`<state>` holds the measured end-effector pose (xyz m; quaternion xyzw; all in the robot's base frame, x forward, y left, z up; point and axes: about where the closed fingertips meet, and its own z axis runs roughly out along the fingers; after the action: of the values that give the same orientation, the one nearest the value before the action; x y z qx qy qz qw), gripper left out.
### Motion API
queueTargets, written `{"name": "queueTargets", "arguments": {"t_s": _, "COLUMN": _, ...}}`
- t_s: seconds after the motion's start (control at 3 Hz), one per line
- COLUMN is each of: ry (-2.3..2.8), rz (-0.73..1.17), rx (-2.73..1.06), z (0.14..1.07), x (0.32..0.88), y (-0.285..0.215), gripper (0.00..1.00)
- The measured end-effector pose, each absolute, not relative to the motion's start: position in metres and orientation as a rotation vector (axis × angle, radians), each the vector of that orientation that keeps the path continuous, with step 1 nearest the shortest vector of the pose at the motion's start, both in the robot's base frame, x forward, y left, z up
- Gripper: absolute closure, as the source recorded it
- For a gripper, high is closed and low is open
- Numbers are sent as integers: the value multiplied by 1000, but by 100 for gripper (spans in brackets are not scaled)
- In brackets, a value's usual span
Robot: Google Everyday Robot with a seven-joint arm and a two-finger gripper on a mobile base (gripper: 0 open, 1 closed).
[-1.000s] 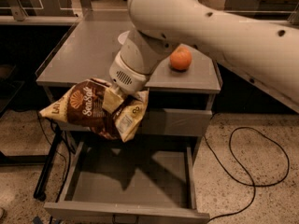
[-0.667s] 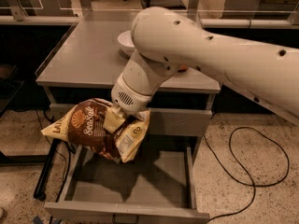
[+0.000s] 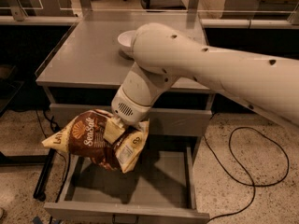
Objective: Place brown chip bag into middle drawer
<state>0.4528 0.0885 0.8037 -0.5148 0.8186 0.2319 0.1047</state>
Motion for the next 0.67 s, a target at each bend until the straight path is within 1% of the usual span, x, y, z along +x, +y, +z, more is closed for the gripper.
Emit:
{"name": "queueTargets", "arguments": {"t_s": 0.33, "ry": 2496, "rz": 753, "rx": -1515, "z": 749, "x": 431, "y": 94, "gripper": 100}}
{"name": "queueTargets", "arguments": {"t_s": 0.67, "ry": 2545, "rz": 825, "rx": -1502, "z": 715, "x": 421, "y": 100, "gripper": 100}}
